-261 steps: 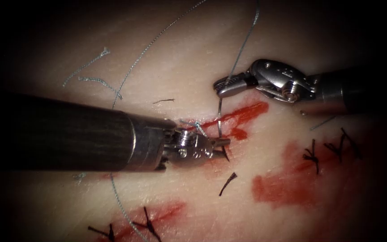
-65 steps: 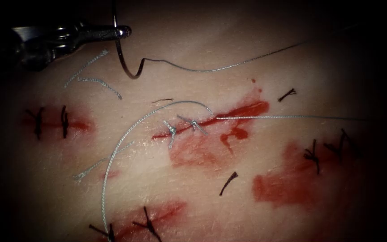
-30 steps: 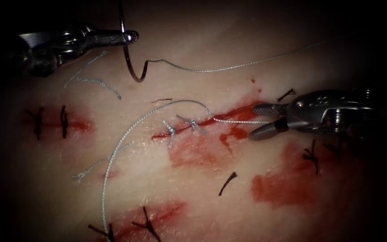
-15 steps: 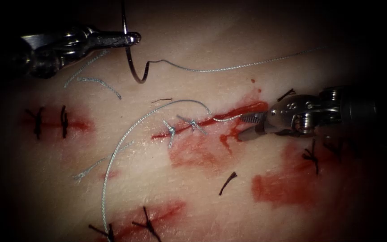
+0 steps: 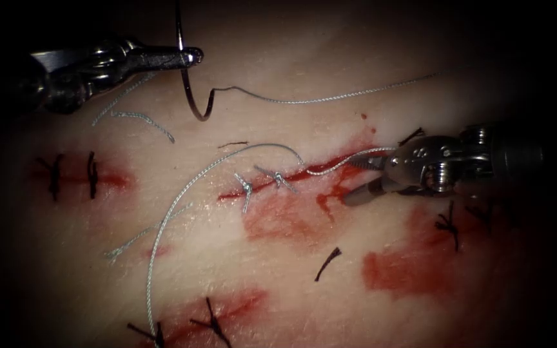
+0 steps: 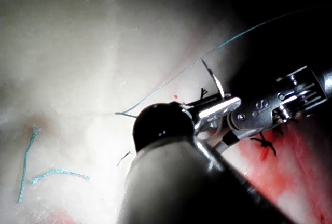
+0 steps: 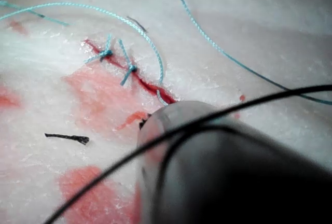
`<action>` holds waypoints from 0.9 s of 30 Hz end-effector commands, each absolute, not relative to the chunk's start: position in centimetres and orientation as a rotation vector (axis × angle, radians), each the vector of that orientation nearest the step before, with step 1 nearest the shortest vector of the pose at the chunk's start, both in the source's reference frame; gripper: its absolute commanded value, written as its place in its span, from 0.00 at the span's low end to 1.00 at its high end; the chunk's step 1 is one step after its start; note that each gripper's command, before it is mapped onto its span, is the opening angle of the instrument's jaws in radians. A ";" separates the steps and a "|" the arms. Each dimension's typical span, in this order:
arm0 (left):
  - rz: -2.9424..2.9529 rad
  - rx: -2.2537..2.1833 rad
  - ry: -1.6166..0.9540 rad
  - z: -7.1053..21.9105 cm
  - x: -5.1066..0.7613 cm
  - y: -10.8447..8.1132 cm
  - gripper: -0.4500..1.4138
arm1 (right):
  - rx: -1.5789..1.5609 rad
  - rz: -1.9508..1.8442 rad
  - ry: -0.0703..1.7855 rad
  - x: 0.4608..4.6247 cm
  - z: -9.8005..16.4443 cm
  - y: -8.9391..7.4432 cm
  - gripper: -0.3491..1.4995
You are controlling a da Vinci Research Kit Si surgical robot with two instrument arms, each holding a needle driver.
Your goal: Wound Closure
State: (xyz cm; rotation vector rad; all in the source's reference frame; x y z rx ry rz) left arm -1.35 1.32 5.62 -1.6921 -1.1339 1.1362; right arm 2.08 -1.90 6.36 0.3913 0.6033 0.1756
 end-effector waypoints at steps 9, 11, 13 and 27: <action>1.136 -1.693 -1.135 5.7 -1.40 1.3 0.00 | 0.416 0.166 0.609 2.25 6.1 -1.9 0.43; 1.136 -1.693 -1.135 5.7 -1.40 1.3 0.00 | 0.410 0.156 0.611 2.27 6.1 -1.8 0.41; 1.136 -1.693 -1.135 5.7 -1.40 1.3 0.00 | 0.391 0.151 0.610 2.28 6.2 -1.8 0.41; 1.140 -1.691 -1.132 5.7 -1.42 1.3 0.00 | 0.330 0.076 0.569 2.27 6.6 -1.8 0.41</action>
